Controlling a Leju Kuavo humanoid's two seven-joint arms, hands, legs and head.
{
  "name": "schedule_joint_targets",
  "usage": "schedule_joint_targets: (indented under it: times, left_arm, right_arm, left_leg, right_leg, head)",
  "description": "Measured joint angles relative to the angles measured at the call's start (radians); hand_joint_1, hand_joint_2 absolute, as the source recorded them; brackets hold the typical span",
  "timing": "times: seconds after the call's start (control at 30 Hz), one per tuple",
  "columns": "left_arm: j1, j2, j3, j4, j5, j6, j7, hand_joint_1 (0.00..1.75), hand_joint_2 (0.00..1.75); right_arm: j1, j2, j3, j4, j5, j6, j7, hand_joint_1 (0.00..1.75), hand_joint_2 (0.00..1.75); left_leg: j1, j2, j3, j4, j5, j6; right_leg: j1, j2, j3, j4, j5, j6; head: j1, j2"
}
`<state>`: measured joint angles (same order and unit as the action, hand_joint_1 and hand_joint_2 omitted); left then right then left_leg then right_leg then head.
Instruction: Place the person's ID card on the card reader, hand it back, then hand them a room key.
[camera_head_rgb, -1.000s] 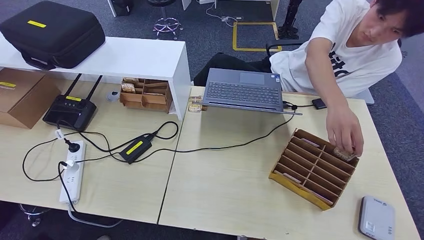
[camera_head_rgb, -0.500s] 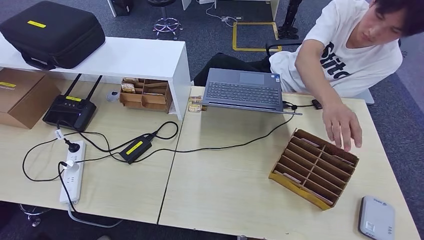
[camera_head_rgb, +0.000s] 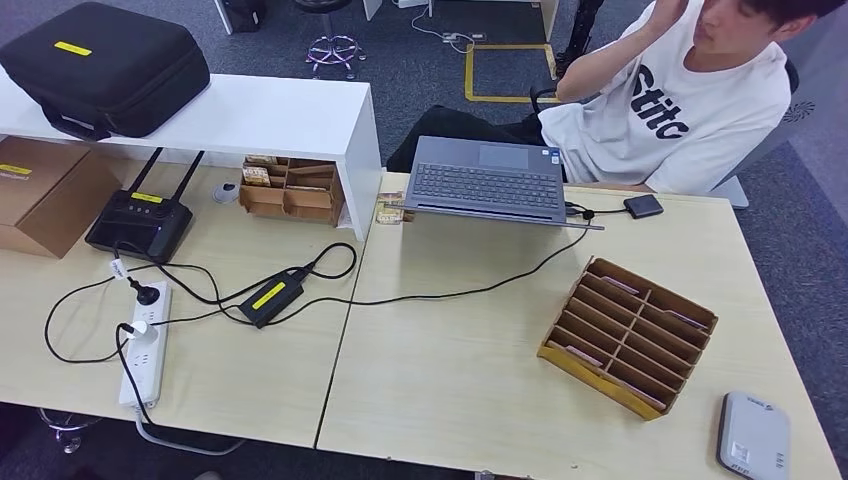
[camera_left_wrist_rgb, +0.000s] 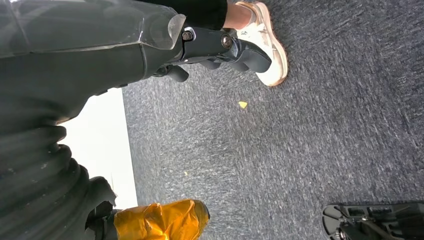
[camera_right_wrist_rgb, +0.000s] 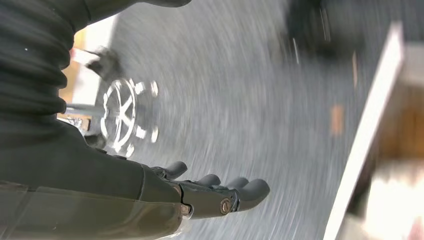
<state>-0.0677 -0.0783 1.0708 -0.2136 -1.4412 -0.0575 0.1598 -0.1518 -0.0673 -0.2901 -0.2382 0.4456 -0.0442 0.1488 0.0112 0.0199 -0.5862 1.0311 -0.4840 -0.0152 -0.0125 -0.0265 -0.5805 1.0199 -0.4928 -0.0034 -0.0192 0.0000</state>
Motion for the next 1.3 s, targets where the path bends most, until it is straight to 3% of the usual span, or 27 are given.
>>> schedule_joint_targets:
  times: [0.03,0.2,0.27,0.4,0.47,0.7,0.77,0.93,1.17,1.23,1.3]
  left_arm:
    - [0.000,0.000,0.000,0.000,0.000,0.001,0.000,0.00,1.75]
    - [-0.002,0.000,-0.005,0.000,-0.011,-0.009,-0.001,0.00,1.75]
    - [-0.002,0.000,-0.006,0.000,-0.012,-0.012,-0.002,0.00,1.75]
    - [-0.002,0.000,-0.006,0.000,-0.004,-0.003,-0.001,0.00,1.75]
    - [-0.001,-0.001,-0.006,0.000,-0.001,0.002,0.001,0.00,1.75]
    - [-0.002,-0.001,-0.012,0.000,-0.014,-0.011,-0.001,0.00,1.75]
    - [-0.002,0.000,-0.017,0.000,-0.014,-0.013,-0.002,0.00,1.75]
    - [-0.002,-0.001,-0.019,0.000,-0.005,-0.002,0.000,0.00,1.75]
    - [-0.002,-0.001,-0.020,0.000,-0.012,-0.009,0.000,0.00,1.75]
    - [-0.002,-0.001,-0.021,0.000,-0.013,-0.011,0.000,0.00,1.75]
    - [-0.002,-0.002,-0.021,0.000,-0.009,-0.008,0.000,0.00,1.75]
  right_arm:
    - [-0.003,-0.003,-0.004,0.000,0.004,0.001,0.003,0.00,1.75]
    - [-0.003,-0.005,0.001,0.007,0.048,0.228,-0.016,0.00,1.75]
    - [0.001,0.000,0.003,0.009,0.050,0.208,-0.020,0.00,1.75]
    - [-0.003,-0.001,-0.006,0.009,0.025,0.019,-0.003,0.00,1.75]
    - [-0.006,-0.004,-0.021,0.009,0.005,-0.018,0.001,0.00,1.75]
    - [-0.002,-0.004,-0.017,0.013,0.069,0.247,-0.027,0.00,1.75]
    - [0.000,-0.002,-0.012,0.014,0.069,0.216,-0.028,0.00,1.75]
    - [-0.007,-0.004,-0.027,0.014,0.037,0.015,-0.007,0.00,1.75]
    - [-0.007,-0.004,-0.031,0.017,0.085,0.205,-0.016,0.00,1.75]
    - [-0.005,-0.002,-0.028,0.018,0.088,0.190,-0.018,0.00,1.75]
    - [-0.004,-0.002,-0.028,0.018,0.083,0.115,-0.015,0.00,1.75]
  left_leg:
    - [0.000,0.000,0.000,0.000,0.000,0.000]
    - [0.000,0.000,0.000,0.000,0.000,0.000]
    - [0.000,0.000,0.000,0.000,0.000,0.000]
    - [0.000,0.000,0.000,0.000,0.000,0.000]
    - [0.000,0.000,0.000,0.000,0.000,0.000]
    - [0.000,0.000,0.000,0.000,0.000,0.000]
    - [0.000,0.000,0.000,0.000,0.000,0.000]
    - [0.000,0.000,0.000,0.000,0.000,0.000]
    - [0.000,0.000,0.000,0.000,0.000,0.000]
    - [0.000,0.000,0.000,0.000,0.000,0.000]
    - [0.000,0.000,0.000,0.000,0.000,0.000]
  right_leg:
    - [0.000,0.000,0.000,0.000,0.000,0.000]
    - [0.000,0.000,0.000,0.000,0.000,0.000]
    - [0.000,0.000,0.000,0.000,0.000,0.000]
    - [0.000,0.000,0.000,0.000,0.000,0.000]
    - [0.000,0.000,0.000,0.000,0.000,0.000]
    - [0.000,0.000,0.000,0.000,0.000,0.000]
    - [0.000,0.000,0.000,0.000,0.000,0.000]
    - [0.000,0.000,0.000,0.000,0.000,0.000]
    - [0.000,0.000,0.000,0.000,0.000,0.000]
    - [0.000,0.000,0.000,0.000,0.000,0.000]
    - [0.000,0.000,0.000,0.000,0.000,0.000]
  head:
    - [0.001,0.000]
    - [0.000,0.000]
    - [0.000,0.000]
    - [0.000,0.000]
    - [0.000,0.000]
    - [0.000,0.000]
    - [0.000,0.000]
    - [0.000,0.000]
    - [0.000,0.000]
    - [0.000,0.000]
    - [0.000,0.000]
